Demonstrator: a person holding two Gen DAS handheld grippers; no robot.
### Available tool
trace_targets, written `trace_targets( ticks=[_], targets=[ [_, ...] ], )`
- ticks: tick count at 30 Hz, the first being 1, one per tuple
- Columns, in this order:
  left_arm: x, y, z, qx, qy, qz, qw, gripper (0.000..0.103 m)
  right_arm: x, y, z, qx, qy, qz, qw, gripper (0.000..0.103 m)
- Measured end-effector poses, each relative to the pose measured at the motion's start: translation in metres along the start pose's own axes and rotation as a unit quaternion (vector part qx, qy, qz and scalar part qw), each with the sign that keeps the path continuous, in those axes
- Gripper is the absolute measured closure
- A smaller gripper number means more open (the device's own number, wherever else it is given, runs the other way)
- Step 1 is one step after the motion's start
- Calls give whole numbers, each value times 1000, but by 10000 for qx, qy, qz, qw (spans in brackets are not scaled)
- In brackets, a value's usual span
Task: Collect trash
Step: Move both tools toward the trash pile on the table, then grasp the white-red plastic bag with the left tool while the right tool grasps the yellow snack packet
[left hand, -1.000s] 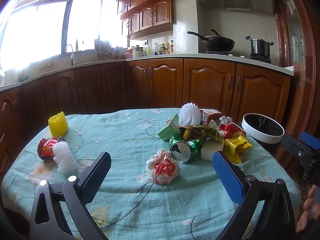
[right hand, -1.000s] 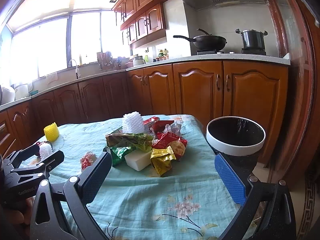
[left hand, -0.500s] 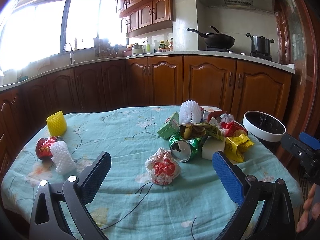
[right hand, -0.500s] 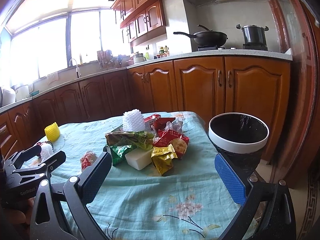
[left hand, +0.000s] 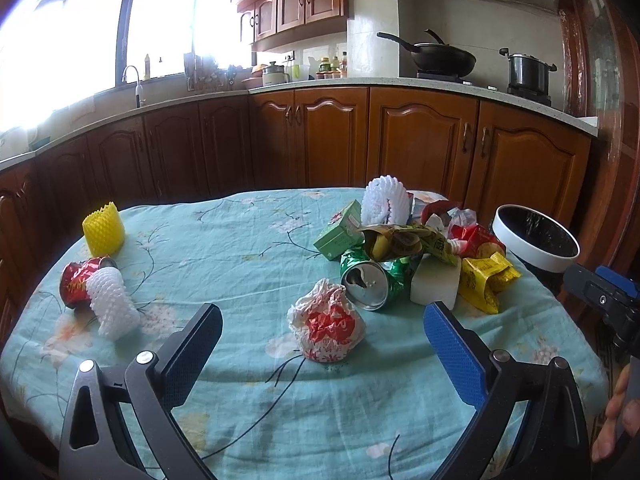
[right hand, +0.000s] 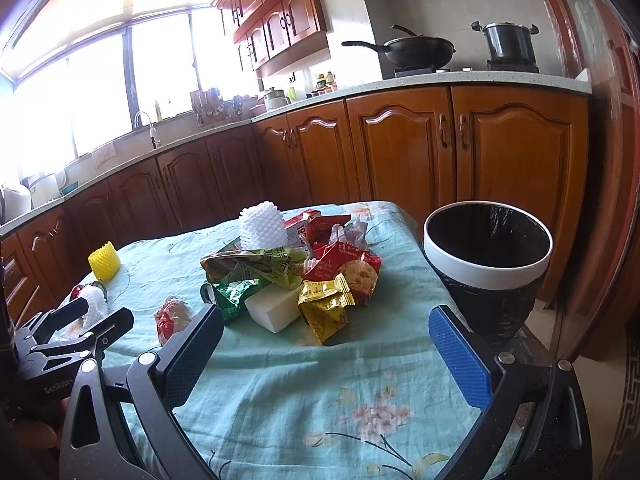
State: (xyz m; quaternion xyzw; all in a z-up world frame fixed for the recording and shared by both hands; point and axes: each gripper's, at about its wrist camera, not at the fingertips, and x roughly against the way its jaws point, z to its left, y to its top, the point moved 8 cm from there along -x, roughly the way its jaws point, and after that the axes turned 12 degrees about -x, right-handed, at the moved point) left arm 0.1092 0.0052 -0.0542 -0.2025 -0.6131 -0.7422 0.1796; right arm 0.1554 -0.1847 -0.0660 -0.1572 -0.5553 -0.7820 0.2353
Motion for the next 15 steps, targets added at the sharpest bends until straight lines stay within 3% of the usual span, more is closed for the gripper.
trace_targets(
  ticks=[8,15],
  targets=[
    [-29,3,7,63,-41,325,9994,3,-29,-2,-5,-103,70,410,9991,4],
    [-64,3,16,163,-91,682,9975,6,-67,-9,-14,-225,48,908,9956,16]
  ],
)
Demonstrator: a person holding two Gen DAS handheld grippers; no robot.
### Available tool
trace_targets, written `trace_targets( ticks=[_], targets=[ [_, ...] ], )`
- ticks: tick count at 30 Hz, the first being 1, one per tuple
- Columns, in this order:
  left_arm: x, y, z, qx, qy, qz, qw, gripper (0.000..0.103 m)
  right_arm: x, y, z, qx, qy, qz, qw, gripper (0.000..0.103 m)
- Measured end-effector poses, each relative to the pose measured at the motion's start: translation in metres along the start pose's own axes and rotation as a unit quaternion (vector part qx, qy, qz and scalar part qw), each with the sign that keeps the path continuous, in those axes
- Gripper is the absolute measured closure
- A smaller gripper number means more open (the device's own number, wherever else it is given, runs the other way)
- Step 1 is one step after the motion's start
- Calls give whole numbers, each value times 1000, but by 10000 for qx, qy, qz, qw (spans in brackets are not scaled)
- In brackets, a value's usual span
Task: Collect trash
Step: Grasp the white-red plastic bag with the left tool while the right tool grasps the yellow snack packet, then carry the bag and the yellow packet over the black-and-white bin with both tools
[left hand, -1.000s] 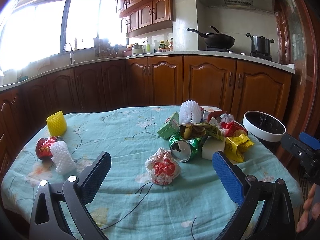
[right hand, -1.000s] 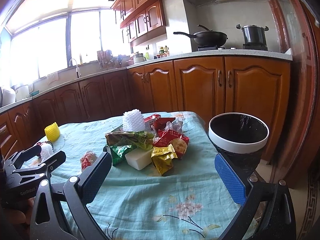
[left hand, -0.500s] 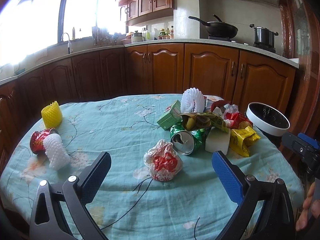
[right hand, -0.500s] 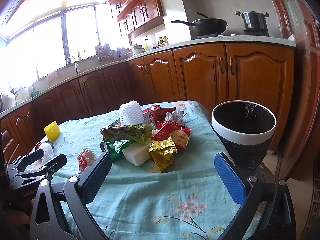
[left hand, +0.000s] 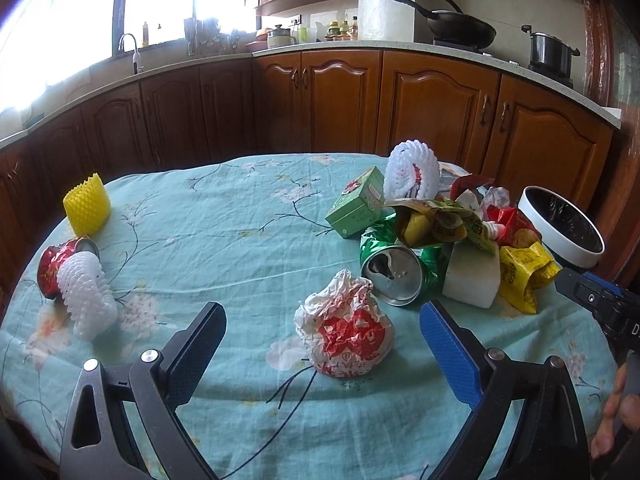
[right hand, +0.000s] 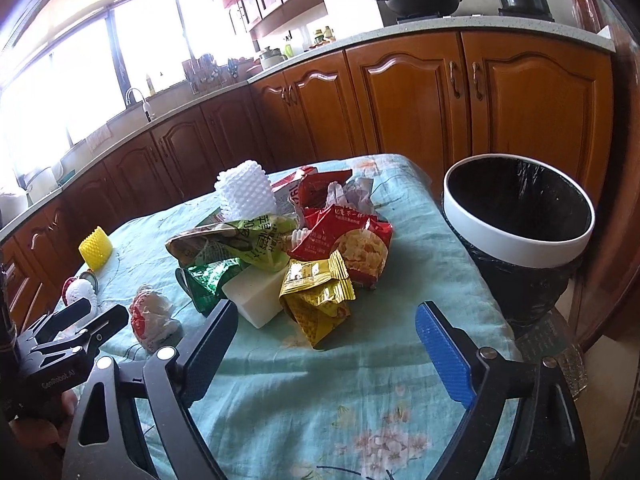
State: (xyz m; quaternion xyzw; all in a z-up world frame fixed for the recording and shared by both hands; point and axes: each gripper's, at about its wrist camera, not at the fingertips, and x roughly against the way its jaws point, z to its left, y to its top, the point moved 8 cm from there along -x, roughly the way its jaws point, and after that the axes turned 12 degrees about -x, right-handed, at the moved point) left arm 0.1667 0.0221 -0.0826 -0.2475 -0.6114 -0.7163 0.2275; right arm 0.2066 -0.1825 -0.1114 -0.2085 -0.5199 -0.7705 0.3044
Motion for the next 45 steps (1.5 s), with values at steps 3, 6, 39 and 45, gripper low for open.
trace_targets(
  ticks=[3,6,39,45],
  targets=[
    [-16,0,5,164,-158,184,9996,10,-17,-1,-1,-67,66,223,9997,21],
    [-29,-1,5,244,-332,323,9986,19,-29,-1,-3,-136,122,358,9992,28],
    [-26,55,-129,-1038,-1878,-31,9767,62,28,38,-88,-716,-31,26,9974,67],
    [-51,82,-167,-1182,-2129,-36,9699,62,34,63,-121,-809,-257,-102,9963,67]
  ],
)
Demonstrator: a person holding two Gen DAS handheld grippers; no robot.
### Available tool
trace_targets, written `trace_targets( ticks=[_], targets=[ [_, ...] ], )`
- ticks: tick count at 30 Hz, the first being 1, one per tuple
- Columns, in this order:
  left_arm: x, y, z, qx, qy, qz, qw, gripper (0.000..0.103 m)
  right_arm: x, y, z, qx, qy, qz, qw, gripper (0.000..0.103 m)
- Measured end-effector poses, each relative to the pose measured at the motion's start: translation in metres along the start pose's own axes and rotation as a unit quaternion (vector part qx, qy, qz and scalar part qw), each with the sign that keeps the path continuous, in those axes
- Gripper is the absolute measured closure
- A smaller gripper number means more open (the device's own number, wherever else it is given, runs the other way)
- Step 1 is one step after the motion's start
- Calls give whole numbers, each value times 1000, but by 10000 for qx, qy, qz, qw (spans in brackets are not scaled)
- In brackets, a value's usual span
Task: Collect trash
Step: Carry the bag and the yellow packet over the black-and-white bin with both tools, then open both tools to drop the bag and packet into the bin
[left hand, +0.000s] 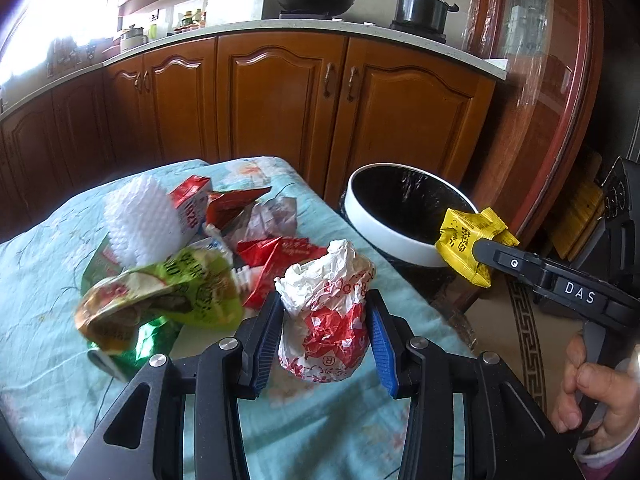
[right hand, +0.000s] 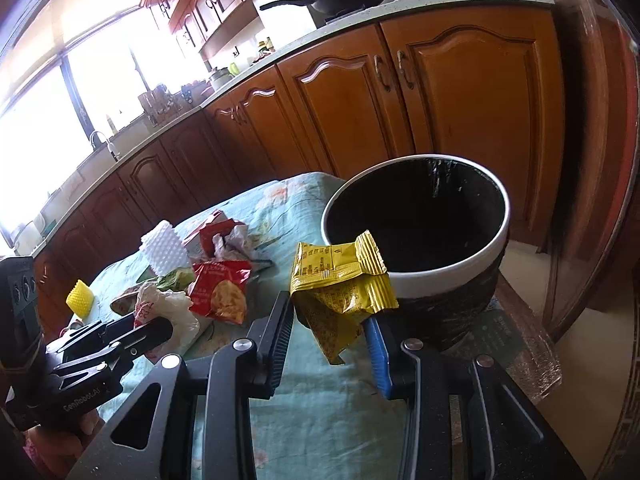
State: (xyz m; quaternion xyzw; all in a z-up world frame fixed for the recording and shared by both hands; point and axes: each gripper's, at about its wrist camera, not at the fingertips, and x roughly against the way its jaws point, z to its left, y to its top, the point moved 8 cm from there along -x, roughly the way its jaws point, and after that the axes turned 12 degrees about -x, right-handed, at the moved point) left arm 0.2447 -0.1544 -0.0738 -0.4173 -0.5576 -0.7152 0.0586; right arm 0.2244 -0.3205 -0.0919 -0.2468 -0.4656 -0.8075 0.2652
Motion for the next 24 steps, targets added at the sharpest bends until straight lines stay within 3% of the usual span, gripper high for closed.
trace_targets(
  ticks=[13,24],
  targets=[
    [-83,70,-28,-330,-316,134,9989,61,-24,61,-48,-43,-317,181,9993,67],
    [-162,109,-34,-390,-405,444,9974,59,-51,86,-75,-110,-448,411,9981,67]
  ],
)
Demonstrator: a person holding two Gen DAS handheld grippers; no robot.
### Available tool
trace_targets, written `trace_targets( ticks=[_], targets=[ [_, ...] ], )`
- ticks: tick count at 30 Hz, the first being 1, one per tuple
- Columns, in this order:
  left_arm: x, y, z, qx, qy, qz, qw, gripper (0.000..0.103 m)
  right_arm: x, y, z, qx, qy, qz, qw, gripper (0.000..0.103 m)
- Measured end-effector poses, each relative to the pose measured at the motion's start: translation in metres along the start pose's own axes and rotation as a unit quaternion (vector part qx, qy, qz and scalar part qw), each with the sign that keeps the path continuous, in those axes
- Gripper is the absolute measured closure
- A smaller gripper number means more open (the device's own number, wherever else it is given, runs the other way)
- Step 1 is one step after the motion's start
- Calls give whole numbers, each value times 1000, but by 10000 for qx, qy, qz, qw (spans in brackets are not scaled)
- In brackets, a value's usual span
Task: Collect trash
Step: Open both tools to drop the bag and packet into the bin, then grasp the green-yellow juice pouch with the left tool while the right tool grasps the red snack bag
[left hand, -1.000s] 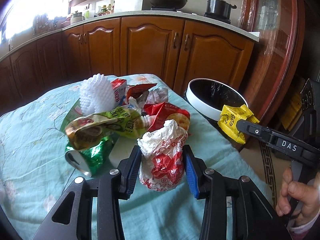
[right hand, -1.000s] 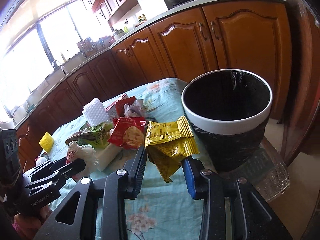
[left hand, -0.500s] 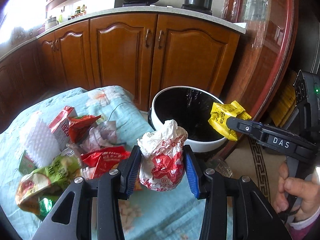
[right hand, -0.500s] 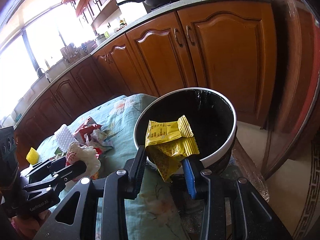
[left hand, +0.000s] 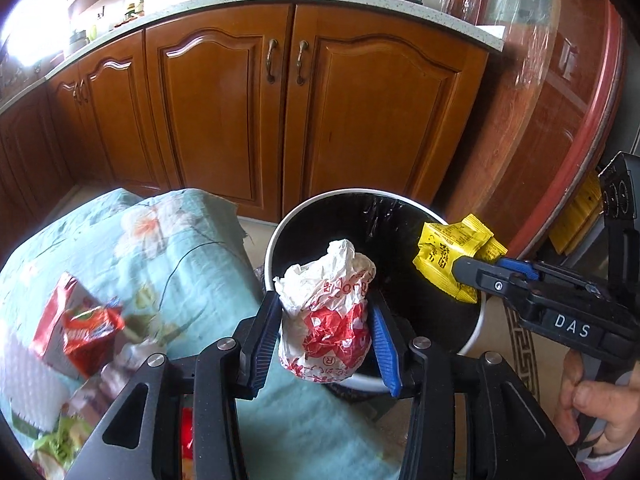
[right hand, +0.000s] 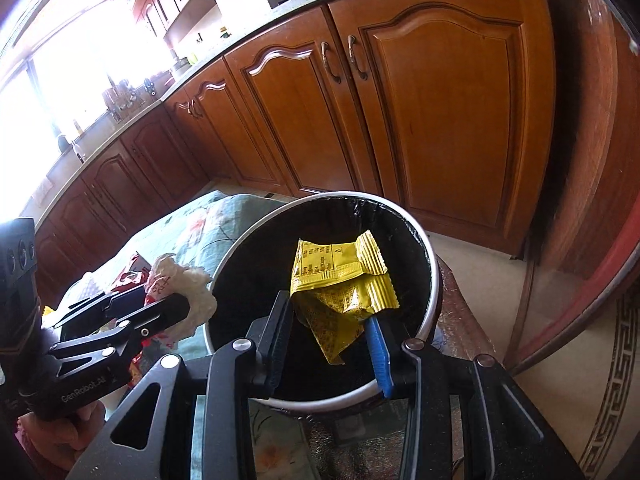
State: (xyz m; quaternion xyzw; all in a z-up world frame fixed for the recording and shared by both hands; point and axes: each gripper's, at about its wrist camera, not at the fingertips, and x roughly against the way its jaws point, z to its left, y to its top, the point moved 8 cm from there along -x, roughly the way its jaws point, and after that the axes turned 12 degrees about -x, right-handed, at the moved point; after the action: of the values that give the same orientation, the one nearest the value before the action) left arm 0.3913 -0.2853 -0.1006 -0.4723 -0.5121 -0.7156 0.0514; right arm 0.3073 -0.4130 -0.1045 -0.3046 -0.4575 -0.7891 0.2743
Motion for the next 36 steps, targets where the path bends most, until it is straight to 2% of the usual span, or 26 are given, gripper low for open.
trace_targets(
  ticks=[5,6,8,10,14,17,19,21,31,36],
  targets=[
    [-20,11,-1,-36,77,97,9999,47,-13,3,-4,10,-33,161,9999,63],
    [-22,12,-2,-55,111,107,9999,44,-15,2,-5,-4,-24,215,9998,60],
    [-25,13,-2,-54,151,112,9998,31,-18,3,-7,-66,-8,276,9996,50],
    [-25,13,-2,-41,136,73,9999,29,-17,5,-11,-107,-25,241,9996,43],
    [-18,3,-1,93,38,28,9999,24,-10,4,-15,-245,23,144,9996,40],
    [-7,-7,-1,160,-23,-42,9999,23,-3,0,-16,-379,110,46,9992,31],
    [3,-18,-2,173,-12,-121,9998,22,2,-4,-14,-459,172,-29,9988,15],
    [16,-30,0,182,50,-211,9996,21,8,-11,-8,-566,272,-106,9980,8],
    [92,-91,11,318,403,-508,9974,20,22,-66,27,-708,625,-104,9955,7],
    [124,-123,21,401,532,-514,9965,20,23,-88,46,-645,687,17,9955,6]
  ],
)
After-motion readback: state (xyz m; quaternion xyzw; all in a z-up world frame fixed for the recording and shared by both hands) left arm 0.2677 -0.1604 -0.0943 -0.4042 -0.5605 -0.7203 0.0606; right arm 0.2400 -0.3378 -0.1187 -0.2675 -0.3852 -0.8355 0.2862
